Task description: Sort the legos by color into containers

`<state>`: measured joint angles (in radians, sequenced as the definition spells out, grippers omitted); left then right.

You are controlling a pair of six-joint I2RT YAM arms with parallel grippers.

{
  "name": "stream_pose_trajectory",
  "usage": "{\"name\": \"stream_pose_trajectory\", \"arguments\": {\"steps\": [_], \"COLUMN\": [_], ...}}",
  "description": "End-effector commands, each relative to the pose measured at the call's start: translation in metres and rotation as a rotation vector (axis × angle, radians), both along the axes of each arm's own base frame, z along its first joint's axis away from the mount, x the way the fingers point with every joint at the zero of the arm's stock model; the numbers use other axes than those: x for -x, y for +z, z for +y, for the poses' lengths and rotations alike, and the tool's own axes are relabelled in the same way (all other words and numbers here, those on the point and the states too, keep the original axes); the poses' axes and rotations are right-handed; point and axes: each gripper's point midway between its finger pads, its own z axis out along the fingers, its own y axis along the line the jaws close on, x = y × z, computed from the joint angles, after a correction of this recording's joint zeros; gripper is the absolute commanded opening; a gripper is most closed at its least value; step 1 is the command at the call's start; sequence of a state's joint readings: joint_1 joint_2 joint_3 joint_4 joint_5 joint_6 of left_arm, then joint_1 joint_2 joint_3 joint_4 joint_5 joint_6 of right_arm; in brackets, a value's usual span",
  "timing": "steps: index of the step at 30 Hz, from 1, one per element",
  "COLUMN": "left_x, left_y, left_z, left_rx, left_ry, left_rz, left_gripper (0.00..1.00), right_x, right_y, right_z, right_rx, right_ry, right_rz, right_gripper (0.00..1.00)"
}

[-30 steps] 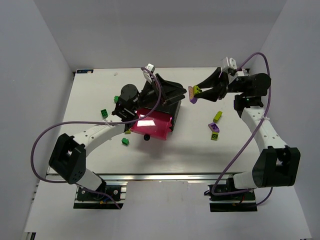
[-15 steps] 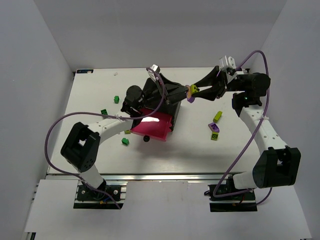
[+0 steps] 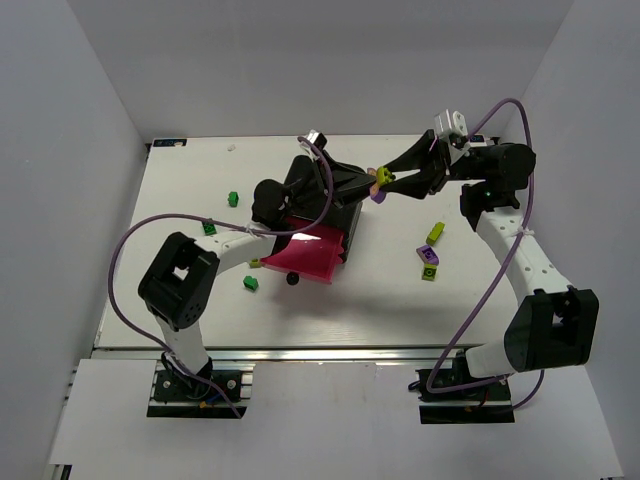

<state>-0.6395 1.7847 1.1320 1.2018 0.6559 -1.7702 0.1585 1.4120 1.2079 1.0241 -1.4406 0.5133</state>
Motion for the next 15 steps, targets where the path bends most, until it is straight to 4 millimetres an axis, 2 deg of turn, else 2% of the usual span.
{"name": "stream_pose_trajectory", "arguments": {"steps": [1, 3, 4, 6, 7, 9, 10, 15], "left_x": [0.026, 0.026, 0.028, 0.027, 0.018, 0.015, 0.005, -0.003], "left_y": [0.034, 0.033, 0.033, 0.031, 0.029, 0.023, 0.02, 0.012], "left_z": [0.01, 0.011, 0.011, 0.015, 0.025, 0.04, 0.054, 0.099], "left_rx": [0.09, 0.09, 0.086, 0.078, 0.074, 0.057, 0.054, 0.022], "left_ry": [-0.072, -0.075, -0.08, -0.074, -0.043, -0.006, 0.04, 0.145], "left_rz": [-0.101, -0.097, -0.1, -0.095, -0.09, -0.069, -0.06, -0.044], "left_gripper": [0.2, 0.09, 0.0, 0.0, 0.0, 0.0, 0.0, 0.0], "right_x": [-0.002, -0.001, -0.002, -0.004, -0.006, -0.01, -0.012, -0.015], "right_y": [0.018, 0.016, 0.016, 0.015, 0.015, 0.015, 0.016, 0.013], "right_z": [0.0, 0.0, -0.001, -0.001, -0.002, -0.005, -0.008, -0.011], "right_rx": [-0.028, -0.022, -0.021, -0.015, -0.014, -0.01, -0.009, 0.01], "right_ry": [-0.016, -0.009, -0.013, -0.012, -0.016, -0.025, -0.033, -0.024], "right_rz": [-0.092, -0.093, -0.095, -0.085, -0.089, -0.085, -0.092, -0.073], "right_gripper": [0.0, 0.0, 0.0, 0.0, 0.0, 0.0, 0.0, 0.0]}}
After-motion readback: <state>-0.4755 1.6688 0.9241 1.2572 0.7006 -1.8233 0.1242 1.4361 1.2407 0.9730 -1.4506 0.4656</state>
